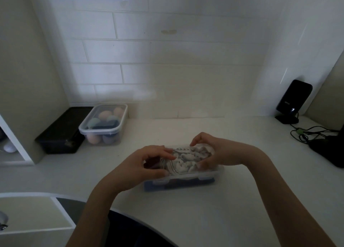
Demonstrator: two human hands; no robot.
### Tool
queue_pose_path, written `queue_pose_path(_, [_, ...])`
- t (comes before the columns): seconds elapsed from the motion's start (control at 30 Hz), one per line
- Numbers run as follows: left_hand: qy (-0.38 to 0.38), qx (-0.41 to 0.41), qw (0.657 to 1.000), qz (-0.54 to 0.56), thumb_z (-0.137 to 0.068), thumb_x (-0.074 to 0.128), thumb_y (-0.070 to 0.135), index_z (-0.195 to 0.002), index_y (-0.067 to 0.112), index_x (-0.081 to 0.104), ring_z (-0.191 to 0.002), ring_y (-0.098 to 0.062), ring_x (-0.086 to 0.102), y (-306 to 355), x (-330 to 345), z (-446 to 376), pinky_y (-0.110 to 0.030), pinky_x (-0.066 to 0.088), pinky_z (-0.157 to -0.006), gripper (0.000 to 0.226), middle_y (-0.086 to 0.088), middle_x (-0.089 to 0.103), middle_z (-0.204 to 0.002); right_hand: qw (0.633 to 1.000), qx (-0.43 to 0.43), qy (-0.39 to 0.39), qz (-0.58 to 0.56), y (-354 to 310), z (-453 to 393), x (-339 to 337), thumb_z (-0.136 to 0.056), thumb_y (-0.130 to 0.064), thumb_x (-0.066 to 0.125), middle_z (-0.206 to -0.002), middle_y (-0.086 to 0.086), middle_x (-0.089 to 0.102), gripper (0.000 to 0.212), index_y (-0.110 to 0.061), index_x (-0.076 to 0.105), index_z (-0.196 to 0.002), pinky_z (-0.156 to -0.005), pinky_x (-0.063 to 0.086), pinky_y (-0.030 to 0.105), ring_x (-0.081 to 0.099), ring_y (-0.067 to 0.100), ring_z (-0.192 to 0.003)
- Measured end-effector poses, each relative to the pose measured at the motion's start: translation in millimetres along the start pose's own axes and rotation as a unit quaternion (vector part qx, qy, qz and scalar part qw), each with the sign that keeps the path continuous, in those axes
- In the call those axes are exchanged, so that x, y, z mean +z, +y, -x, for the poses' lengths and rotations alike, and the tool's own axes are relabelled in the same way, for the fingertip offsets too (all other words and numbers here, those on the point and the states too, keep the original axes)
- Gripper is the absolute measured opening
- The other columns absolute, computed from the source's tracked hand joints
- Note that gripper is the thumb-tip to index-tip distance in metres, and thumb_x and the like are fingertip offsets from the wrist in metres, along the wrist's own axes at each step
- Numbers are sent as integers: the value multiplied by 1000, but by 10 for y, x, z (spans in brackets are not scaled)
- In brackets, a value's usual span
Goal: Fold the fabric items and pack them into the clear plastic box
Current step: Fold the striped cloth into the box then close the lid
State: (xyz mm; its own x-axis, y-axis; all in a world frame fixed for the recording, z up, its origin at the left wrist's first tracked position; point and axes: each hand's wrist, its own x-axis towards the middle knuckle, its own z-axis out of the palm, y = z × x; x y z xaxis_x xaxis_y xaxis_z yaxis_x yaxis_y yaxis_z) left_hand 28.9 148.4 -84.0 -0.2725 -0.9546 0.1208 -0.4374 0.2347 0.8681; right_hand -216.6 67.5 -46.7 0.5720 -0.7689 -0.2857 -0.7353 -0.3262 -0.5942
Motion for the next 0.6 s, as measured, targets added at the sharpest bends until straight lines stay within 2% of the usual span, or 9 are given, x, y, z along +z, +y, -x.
queue_pose_path(0.07, [-4, 5, 1000, -2, -72, 76, 6, -104, 34, 70, -121, -2, 49, -4, 2, -21, -17, 45, -98, 42, 14, 57, -126, 1000, 5, -3, 3, -1, -13, 8, -71, -39, 78, -119, -12, 49, 60, -37, 40, -118, -94, 48, 34, 55, 16, -105])
queue_pose_path(0.2, [-1, 19, 1000, -1, -68, 78, 11, -103, 41, 68, -121, -7, 51, -32, -13, -49, -31, 45, -104, 46, 15, 56, -128, 1000, 3, 6, -14, 21, -9, 27, -71, -39, 78, -117, -13, 50, 59, -38, 41, -117, -89, 46, 29, 55, 14, -103])
queue_pose_path(0.3, [14, 48, 998, -35, -61, 79, 34, -103, 44, 67, -127, 1, 42, -69, 6, -12, -31, 41, -108, 45, 22, 49, -132, 1000, -4, -3, -5, 81, 5, 30, -73, -43, 75, -124, -11, 48, 58, -45, 38, -118, -95, 45, 31, 54, 13, -107])
queue_pose_path(0.4, [-16, 70, 991, -110, -50, 79, 55, -109, 50, 60, -136, 3, 24, -78, 8, 31, -26, 27, -113, 62, 27, 32, -142, 998, -33, -57, 20, 134, 38, 29, -71, -40, 78, -140, -17, 26, 78, -51, 29, -130, -110, 35, 31, 38, 10, -127])
queue_pose_path(0.47, [-40, 51, 983, -172, -46, 77, 58, -115, 56, 51, -137, 3, 12, -70, -7, 35, -22, 17, -112, 73, 28, 20, -147, 995, -48, -65, 53, 129, 49, 31, -66, -35, 82, -139, -24, 17, 90, -53, 24, -133, -112, 30, 29, 27, 6, -130])
queue_pose_path(0.53, [-38, 39, 975, -217, -51, 69, 55, -118, 59, 44, -138, -2, 7, -72, 5, 11, -26, 15, -113, 72, 22, 18, -149, 997, -52, -33, 55, 106, 46, 41, -64, -34, 84, -138, -21, 24, 89, -56, 28, -129, -108, 34, 27, 32, 6, -126])
queue_pose_path(0.6, [-8, 50, 974, -220, -52, 67, 51, -119, 55, 46, -138, -6, 13, -93, 38, -18, -27, 19, -112, 70, 15, 25, -148, 997, -62, 5, 40, 107, 33, 62, -62, -35, 84, -136, -18, 32, 83, -55, 36, -126, -104, 37, 25, 38, 5, -122])
